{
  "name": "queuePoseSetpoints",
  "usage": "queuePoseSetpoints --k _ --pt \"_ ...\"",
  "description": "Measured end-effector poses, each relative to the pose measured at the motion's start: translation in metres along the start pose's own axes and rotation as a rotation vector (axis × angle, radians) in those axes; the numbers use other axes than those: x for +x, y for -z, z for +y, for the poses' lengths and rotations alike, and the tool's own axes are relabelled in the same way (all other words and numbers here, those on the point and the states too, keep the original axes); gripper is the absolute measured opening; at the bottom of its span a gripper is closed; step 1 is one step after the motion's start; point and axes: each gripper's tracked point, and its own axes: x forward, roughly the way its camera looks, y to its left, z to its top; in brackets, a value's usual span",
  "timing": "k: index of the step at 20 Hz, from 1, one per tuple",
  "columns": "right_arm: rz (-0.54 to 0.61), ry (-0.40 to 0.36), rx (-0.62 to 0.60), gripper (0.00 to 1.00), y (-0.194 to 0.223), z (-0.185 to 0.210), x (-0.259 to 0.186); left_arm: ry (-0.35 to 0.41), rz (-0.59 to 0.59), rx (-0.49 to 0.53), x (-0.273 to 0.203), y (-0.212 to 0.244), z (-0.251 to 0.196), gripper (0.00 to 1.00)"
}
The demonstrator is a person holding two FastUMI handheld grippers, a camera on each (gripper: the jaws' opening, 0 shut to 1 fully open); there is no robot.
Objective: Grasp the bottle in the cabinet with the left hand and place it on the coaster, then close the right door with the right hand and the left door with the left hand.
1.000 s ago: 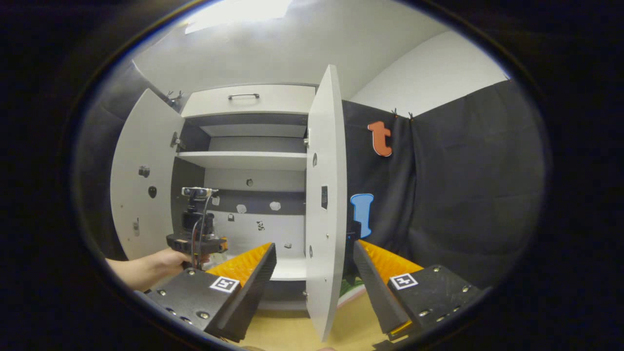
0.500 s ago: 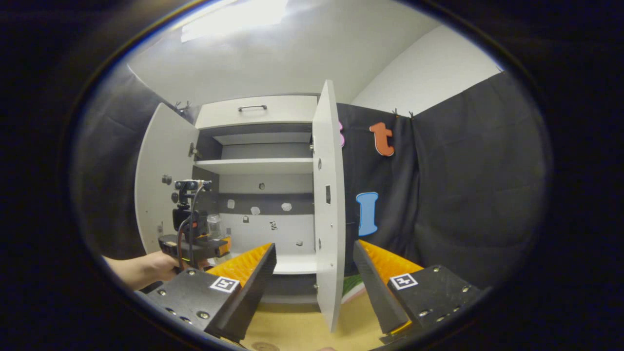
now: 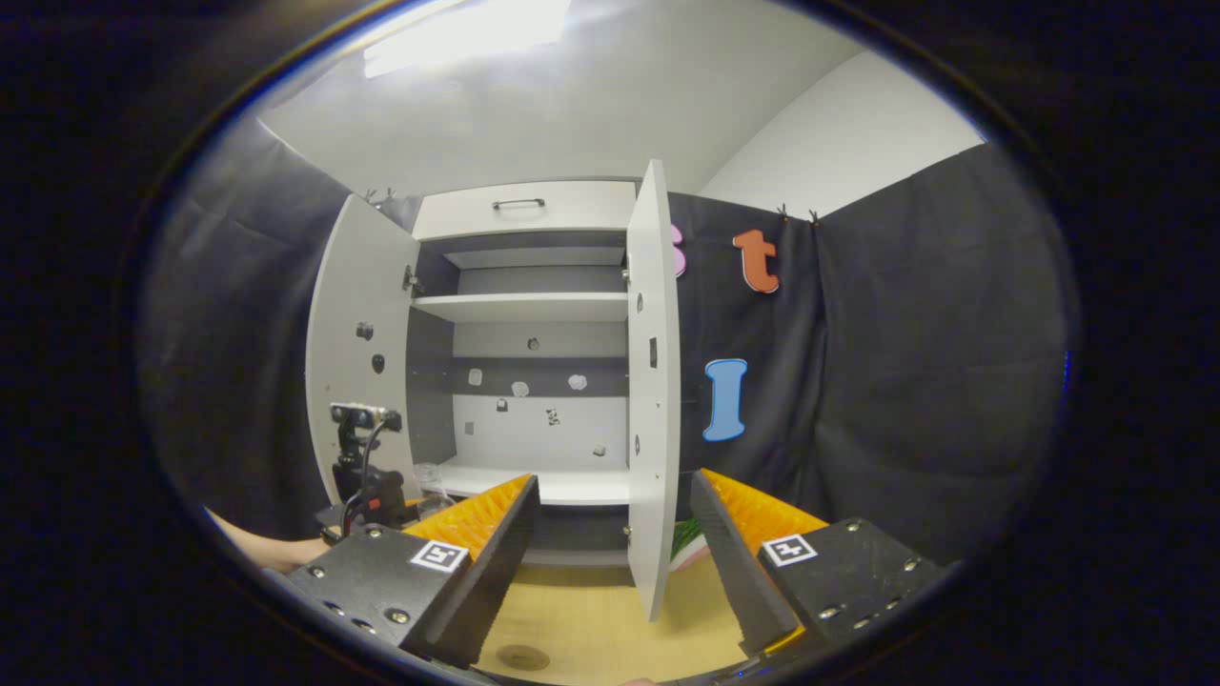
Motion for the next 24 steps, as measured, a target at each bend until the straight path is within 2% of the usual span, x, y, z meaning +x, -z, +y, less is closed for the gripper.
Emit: queuePoseSetpoints --k 5,7,8,9,11,12,17,21,22,24 --pt "0.025 0.017 0.012 0.97 0.012 -0.001 0.003 0.075 0.004 0.061 -0.026 0.061 -0.024 0.80" --pt "0.025 0.012 0.013 0.97 0.014 0.000 0.006 0.132 0.016 0.074 -0.040 0.090 -0.042 0.80" --pt "0.024 0.004 0.016 1.00 0.015 0.002 0.007 0.158 0.025 0.082 -0.046 0.105 -0.049 0.79" --pt "0.022 -0.002 0.018 0.94 0.018 0.003 0.009 0.183 0.049 0.090 -0.050 0.124 -0.056 0.79" --pt "0.019 0.006 0.027 0.94 0.022 0.000 0.015 0.234 0.072 0.084 -0.059 0.153 -0.070 0.80" --pt "0.016 0.013 0.035 0.97 0.023 -0.002 0.018 0.255 0.083 0.081 -0.061 0.167 -0.076 0.80" --pt "0.011 0.033 0.074 0.97 0.029 -0.007 0.040 0.297 0.140 0.066 -0.059 0.221 -0.090 0.80" --pt "0.035 0.069 0.072 0.97 0.038 -0.013 0.057 0.322 0.200 0.094 -0.055 0.256 -0.087 0.80" --pt "0.042 0.074 0.063 0.94 0.041 -0.014 0.058 0.329 0.194 0.104 -0.058 0.257 -0.088 0.80" --pt "0.056 0.079 0.046 0.94 0.047 -0.015 0.058 0.352 0.170 0.135 -0.058 0.251 -0.094 0.82"
